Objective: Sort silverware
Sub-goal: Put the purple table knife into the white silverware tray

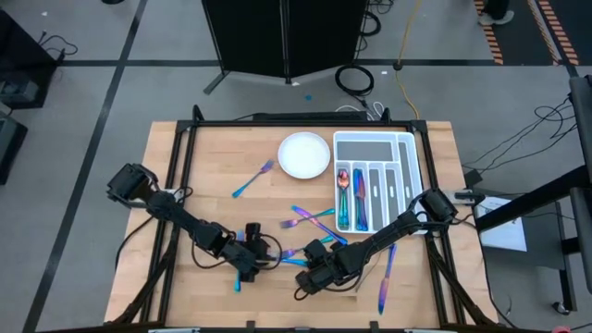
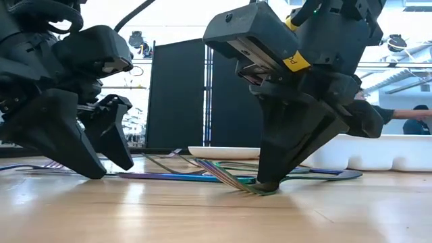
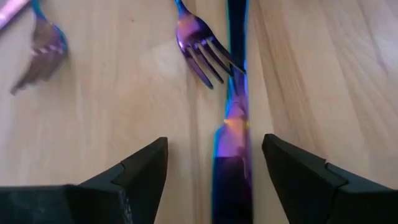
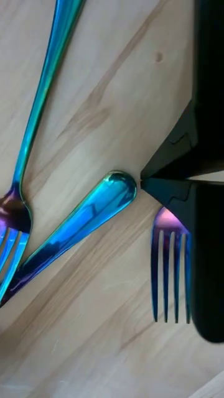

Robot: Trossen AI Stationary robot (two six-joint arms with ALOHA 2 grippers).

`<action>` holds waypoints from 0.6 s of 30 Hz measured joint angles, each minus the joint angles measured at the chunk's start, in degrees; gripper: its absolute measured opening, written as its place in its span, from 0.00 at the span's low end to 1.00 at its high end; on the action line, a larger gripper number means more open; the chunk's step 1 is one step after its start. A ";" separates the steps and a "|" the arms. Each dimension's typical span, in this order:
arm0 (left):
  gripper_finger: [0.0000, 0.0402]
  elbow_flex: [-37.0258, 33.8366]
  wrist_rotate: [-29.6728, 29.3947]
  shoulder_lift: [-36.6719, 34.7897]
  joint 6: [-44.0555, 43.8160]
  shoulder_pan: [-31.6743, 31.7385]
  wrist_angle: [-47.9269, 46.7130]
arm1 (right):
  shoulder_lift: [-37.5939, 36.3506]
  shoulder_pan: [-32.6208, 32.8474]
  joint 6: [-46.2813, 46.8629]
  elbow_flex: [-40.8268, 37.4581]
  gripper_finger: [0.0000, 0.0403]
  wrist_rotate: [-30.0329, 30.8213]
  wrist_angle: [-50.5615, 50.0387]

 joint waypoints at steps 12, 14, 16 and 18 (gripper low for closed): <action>0.67 -0.06 5.10 0.00 -1.80 -0.08 -2.97 | 0.00 0.17 -0.37 -0.02 0.00 0.44 -0.20; 0.67 -0.17 5.06 -0.08 -1.80 -0.18 -2.53 | -0.25 0.49 -0.83 -0.08 0.00 1.62 0.09; 0.67 -0.30 4.97 -0.06 -1.76 -0.23 -1.81 | -0.91 0.64 -1.26 -0.15 0.00 1.83 0.32; 0.67 -0.33 4.92 -0.04 -1.75 -0.26 -1.48 | -1.55 0.80 -1.41 -0.28 0.00 2.22 0.36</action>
